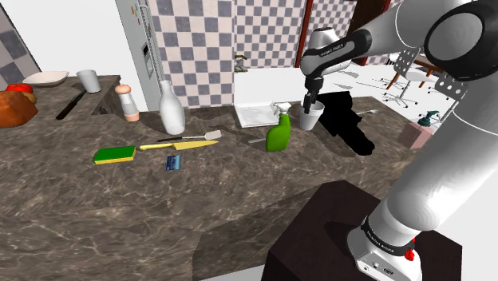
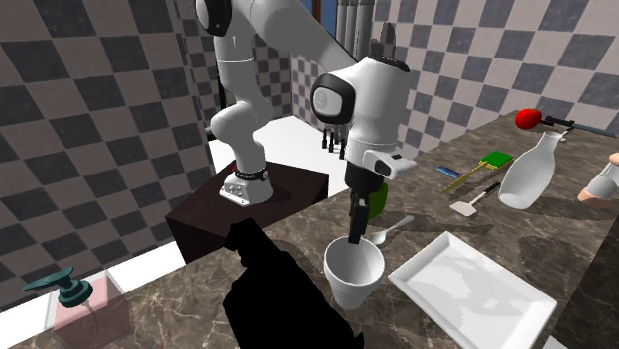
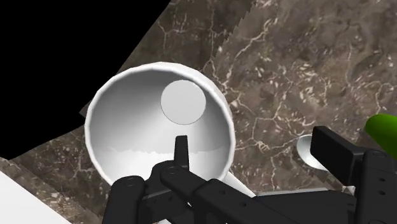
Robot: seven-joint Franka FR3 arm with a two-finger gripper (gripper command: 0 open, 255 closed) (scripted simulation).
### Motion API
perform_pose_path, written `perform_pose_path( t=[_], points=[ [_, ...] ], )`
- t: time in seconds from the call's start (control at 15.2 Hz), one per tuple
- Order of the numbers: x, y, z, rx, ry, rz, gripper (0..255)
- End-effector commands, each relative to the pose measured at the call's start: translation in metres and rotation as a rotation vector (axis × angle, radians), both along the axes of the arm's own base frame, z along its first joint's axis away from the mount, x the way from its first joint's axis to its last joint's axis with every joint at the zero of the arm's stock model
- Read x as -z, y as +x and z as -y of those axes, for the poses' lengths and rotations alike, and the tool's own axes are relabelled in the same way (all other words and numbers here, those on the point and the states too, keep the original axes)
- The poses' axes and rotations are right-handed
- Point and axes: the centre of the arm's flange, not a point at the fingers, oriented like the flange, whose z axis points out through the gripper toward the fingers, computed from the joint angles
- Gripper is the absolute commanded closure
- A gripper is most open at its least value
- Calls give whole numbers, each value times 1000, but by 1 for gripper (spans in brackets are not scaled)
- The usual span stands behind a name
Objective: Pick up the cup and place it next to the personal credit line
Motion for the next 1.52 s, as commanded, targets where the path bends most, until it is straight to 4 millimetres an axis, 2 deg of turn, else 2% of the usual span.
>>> perform_pose_path(
  t=[0.0, 0.4, 0.92, 0.99, 1.45],
  points=[
    [9, 6, 8, -1, -2, -1, 0],
    [43, 4, 13, -1, -2, -1, 0],
    [43, 4, 13, -1, -2, -1, 0],
    [43, 4, 13, -1, -2, -1, 255],
    [43, 4, 13, -2, -2, -1, 255]
  ],
)
